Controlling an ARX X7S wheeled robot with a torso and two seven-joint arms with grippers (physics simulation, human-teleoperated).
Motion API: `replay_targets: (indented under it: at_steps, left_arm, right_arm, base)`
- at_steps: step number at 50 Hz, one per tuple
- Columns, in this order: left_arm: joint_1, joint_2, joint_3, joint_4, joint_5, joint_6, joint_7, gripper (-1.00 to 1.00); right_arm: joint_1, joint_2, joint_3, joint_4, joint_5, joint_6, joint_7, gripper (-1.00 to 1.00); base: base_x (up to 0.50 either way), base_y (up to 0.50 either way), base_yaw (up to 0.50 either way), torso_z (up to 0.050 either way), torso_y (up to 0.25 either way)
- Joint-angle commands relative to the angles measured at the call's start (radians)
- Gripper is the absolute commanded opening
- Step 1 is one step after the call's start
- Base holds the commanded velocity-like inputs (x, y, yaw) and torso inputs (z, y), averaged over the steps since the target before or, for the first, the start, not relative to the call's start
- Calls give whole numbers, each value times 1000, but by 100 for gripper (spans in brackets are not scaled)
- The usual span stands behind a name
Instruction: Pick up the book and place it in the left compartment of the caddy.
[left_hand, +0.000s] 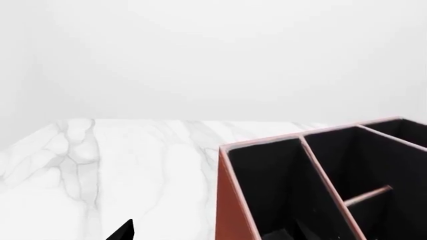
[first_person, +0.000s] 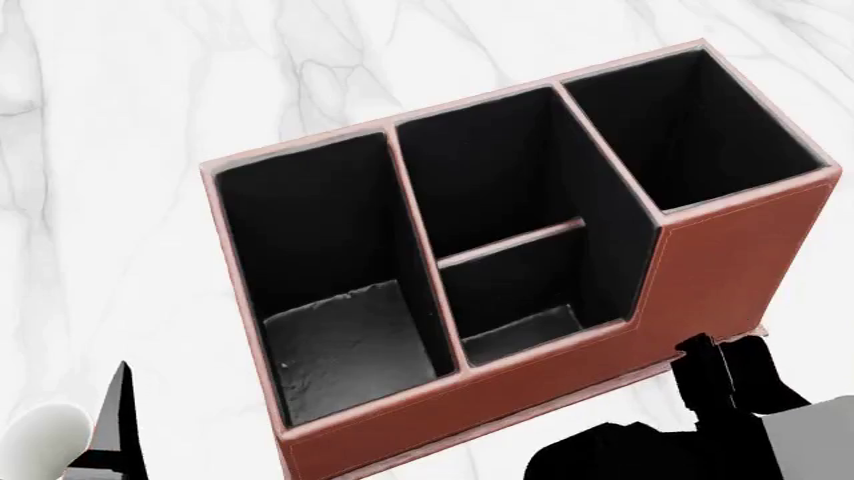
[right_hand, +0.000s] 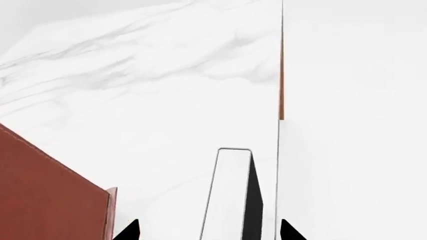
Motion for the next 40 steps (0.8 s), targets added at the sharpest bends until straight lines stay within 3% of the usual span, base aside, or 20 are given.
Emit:
replay_targets:
  at_steps: [1, 40]
  left_arm:
    - [8, 17, -30, 8, 5, 42, 21, 100]
    - [5, -2, -32, 3, -27, 49, 5, 100]
  right_arm:
    - [51, -23, -5, 114, -19, -76, 0, 100]
    - [98, -23, -2, 255, -74, -139, 0, 100]
  base:
    - [0, 0, 0, 0, 0]
    - [0, 0, 0, 0, 0]
